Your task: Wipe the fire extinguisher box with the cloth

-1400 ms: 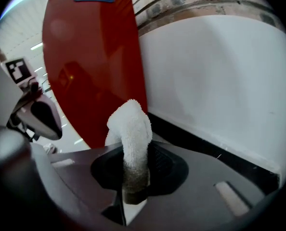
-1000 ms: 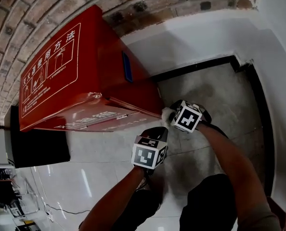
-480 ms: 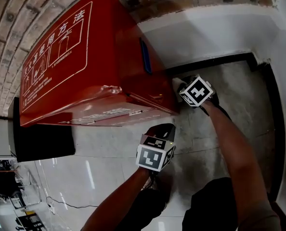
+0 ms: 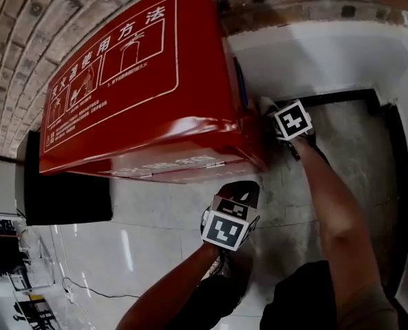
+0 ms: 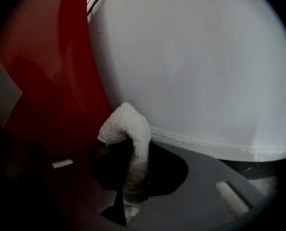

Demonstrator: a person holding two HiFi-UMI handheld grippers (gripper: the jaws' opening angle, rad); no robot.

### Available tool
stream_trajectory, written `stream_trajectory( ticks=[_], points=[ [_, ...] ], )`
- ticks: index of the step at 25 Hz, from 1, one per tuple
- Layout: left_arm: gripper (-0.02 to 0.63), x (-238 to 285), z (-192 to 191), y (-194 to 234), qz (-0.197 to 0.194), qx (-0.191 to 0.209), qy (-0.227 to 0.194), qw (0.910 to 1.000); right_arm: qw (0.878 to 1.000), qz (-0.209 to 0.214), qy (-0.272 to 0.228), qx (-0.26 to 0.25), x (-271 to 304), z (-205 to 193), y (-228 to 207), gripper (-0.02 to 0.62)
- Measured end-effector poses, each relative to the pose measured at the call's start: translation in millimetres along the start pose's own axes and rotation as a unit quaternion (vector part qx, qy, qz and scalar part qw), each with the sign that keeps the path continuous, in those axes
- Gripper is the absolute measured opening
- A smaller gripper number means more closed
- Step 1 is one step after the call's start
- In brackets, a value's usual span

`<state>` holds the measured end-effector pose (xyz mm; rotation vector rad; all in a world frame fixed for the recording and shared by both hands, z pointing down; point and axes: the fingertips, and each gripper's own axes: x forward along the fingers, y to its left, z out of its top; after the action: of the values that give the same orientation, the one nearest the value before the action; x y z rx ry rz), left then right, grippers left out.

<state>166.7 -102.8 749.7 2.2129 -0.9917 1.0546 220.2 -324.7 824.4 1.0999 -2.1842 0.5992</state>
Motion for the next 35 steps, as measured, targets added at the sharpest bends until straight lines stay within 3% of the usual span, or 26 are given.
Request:
stream_trajectory(
  ticks=[6, 10, 19, 28, 35],
  points=[
    [0.000, -10.8, -4.0, -0.8, -0.016, 0.031, 0.006, 0.9994, 0.999, 0.004, -0.036, 0.039, -29.3, -0.9, -4.0, 0.089],
    [0.000, -29.2, 1.9, 6.9, -0.018, 0.052, 0.004, 0.9985, 0.998, 0.001, -0.062, 0.029, -72.5, 0.1, -4.9, 0.089],
    [0.000, -97.8, 42.6, 23.6, -0.011, 0.082, -0.047, 0.9955, 0.986, -0.008, -0.161, 0.034, -201.8, 67.8, 27.7, 0.089],
    [0.000, -185.7, 75.3, 38.1, -0.006, 0.012, -0.090, 0.9959, 0.982, -0.043, -0.169, 0.078, -316.8, 86.5, 76.7, 0.089],
    [0.000, -287.6, 116.2, 12.9, -0.034, 0.027, -0.137, 0.9895, 0.984, -0.082, -0.147, 0.065, -412.9, 117.8, 113.5, 0.089]
  ],
)
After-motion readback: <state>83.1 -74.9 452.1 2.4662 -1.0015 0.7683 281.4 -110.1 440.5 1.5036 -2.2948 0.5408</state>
